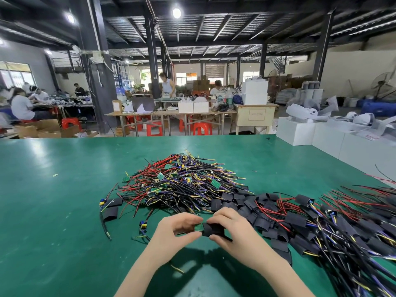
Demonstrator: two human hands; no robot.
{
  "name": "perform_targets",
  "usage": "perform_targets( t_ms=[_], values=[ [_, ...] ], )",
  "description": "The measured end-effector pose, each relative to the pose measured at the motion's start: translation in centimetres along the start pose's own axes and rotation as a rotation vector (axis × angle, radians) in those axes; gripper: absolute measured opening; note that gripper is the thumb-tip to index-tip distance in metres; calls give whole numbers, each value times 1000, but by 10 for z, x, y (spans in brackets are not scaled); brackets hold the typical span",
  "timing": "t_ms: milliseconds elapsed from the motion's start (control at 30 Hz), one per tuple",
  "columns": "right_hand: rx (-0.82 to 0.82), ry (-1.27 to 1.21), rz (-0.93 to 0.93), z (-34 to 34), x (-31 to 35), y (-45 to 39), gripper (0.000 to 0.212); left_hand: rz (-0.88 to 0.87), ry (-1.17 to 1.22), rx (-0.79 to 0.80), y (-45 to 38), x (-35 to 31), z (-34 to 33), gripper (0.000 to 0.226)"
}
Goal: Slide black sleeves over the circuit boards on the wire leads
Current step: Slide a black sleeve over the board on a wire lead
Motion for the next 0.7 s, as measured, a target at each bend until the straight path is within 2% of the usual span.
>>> perform_targets(
  t_ms=[167, 300, 433, 567, 700],
  values=[
    [32, 35, -6, -1, -4, 2, 45, 16, 96, -55, 0, 0, 9, 27],
    [-16, -45, -60, 4, -6, 2, 37, 14, 99, -63, 1, 0, 9, 31],
    [-37, -196, -146, 5, -10, 3, 30, -60, 58, -109, 3, -5, 9, 37],
    [-14, -237, -197, -1, -11, 4, 29, -122, 8, -108, 5, -11, 9, 31],
    [-57, -258, -201, 5, -11, 3, 32, -14, 116, -38, 3, -8, 10, 20]
  ],
)
Point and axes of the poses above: each hand's wrist, its own y-axis away from the middle knuckle, its own z-axis out of the back of the hand, x = y × z, the point moved 8 cm from there along -y, towards the middle knuckle, and after that the axes turned 13 degrees about z, right-handed, at the moved point
